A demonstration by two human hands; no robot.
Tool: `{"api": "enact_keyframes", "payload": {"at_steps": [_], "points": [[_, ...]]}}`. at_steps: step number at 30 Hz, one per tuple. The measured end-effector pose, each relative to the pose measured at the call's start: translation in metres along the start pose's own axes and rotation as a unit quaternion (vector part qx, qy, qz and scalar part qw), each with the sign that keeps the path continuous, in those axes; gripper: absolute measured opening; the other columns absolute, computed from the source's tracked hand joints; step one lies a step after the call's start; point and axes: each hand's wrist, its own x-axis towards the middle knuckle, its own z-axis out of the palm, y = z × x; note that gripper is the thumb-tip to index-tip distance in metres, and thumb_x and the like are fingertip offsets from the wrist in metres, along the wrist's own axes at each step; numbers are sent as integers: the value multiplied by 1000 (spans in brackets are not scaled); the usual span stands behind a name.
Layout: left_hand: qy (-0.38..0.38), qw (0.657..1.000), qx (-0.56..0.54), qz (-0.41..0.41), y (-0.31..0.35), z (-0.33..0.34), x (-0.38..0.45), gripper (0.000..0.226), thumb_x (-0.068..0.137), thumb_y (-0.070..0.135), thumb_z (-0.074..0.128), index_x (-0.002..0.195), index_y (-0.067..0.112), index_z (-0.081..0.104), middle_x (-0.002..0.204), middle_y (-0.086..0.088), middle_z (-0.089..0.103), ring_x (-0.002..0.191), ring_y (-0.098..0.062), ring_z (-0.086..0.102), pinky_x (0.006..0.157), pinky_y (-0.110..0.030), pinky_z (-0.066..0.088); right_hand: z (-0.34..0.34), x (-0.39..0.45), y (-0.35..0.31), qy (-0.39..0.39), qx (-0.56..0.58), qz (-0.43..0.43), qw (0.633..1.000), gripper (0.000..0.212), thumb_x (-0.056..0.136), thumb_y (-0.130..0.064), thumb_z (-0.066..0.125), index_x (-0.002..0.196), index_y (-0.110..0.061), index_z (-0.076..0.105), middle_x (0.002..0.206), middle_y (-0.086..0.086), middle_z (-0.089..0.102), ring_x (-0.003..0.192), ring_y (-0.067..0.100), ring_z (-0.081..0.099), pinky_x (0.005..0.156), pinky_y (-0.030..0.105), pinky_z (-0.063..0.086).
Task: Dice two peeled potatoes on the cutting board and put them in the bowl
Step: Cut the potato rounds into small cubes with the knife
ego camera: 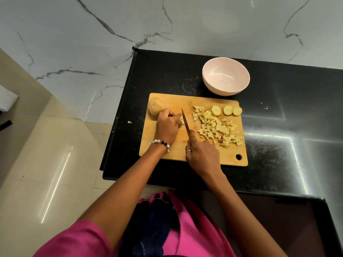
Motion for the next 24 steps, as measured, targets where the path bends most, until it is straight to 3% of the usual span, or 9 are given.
{"api": "enact_keyframes", "payload": {"at_steps": [7, 13, 17, 20, 24], "points": [[21, 998, -44, -38, 1, 4, 3, 22, 84, 9, 68, 104, 2, 71, 92, -9, 58, 89, -23, 56, 75, -39, 52, 2, 9, -3, -10, -36, -14, 999, 55, 99, -25, 32, 151, -15, 16, 93, 16, 62, 81, 37, 59, 58, 34, 35], [30, 998, -20, -48, 3, 6, 5, 17, 89, 12, 64, 97, 1, 73, 91, -7, 60, 86, -19, 56, 65, -21, 42, 4, 7, -5, -14, -58, -21, 998, 57, 98, -20, 34, 151, -11, 16, 90, 16, 62, 77, 35, 60, 56, 33, 34], [38, 998, -17, -51, 3, 6, 5, 18, 89, 14, 64, 91, -2, 73, 90, -8, 61, 83, -18, 57, 64, -23, 45, 0, -14, -3, -38, -63, -13, 997, 58, 99, -20, 34, 151, -11, 11, 93, 15, 62, 71, 33, 54, 57, 32, 33], [25, 998, -31, -40, 0, 5, 6, 17, 88, 13, 65, 98, 1, 73, 91, -7, 59, 84, -19, 57, 68, -26, 48, 2, -4, -8, -19, -78, 3, 997, 57, 98, -18, 34, 151, -10, 14, 88, 14, 62, 64, 29, 44, 53, 32, 31], [25, 997, -55, -38, -1, 5, 3, 21, 83, 12, 70, 101, 2, 72, 92, -8, 60, 85, -20, 58, 73, -30, 51, 6, -3, -6, -16, -82, 13, 996, 58, 98, -19, 33, 151, -12, 11, 82, 13, 57, 68, 32, 53, 54, 32, 32]]}}
